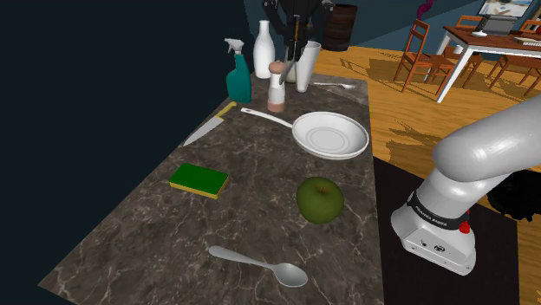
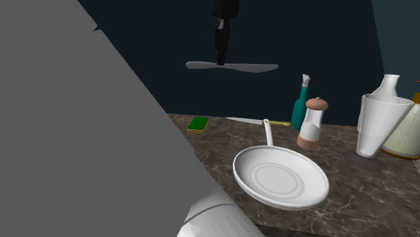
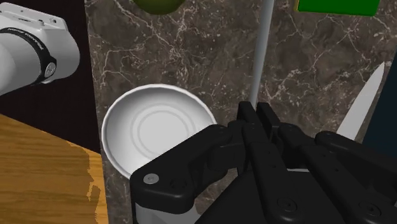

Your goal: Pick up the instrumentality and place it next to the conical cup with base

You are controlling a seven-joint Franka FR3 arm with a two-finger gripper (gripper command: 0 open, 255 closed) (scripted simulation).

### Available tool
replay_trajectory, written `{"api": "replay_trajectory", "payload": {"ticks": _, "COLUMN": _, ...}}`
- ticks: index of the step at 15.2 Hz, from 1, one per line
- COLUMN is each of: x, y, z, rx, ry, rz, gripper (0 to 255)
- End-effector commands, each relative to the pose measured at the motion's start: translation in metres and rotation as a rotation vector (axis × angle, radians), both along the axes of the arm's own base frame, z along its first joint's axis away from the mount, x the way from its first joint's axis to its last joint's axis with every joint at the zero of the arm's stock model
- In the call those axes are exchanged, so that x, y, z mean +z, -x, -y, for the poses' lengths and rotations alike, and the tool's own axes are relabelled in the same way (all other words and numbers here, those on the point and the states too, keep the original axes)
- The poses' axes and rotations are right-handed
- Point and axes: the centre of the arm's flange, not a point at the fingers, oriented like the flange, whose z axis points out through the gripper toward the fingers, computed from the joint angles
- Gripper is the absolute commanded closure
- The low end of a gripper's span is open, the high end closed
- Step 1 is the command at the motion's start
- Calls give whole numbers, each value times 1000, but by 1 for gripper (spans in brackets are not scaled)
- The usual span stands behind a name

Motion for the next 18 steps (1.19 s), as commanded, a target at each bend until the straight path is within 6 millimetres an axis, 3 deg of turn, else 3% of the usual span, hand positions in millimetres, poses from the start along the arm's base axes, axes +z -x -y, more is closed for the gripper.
{"api": "replay_trajectory", "payload": {"ticks": 1, "x": -1, "y": -3, "z": 25, "rx": 1, "ry": 0, "rz": 0, "gripper": 255}}
{"api": "replay_trajectory", "payload": {"ticks": 18, "x": -1, "y": -20, "z": 249, "rx": 1, "ry": 0, "rz": 0, "gripper": 255}}
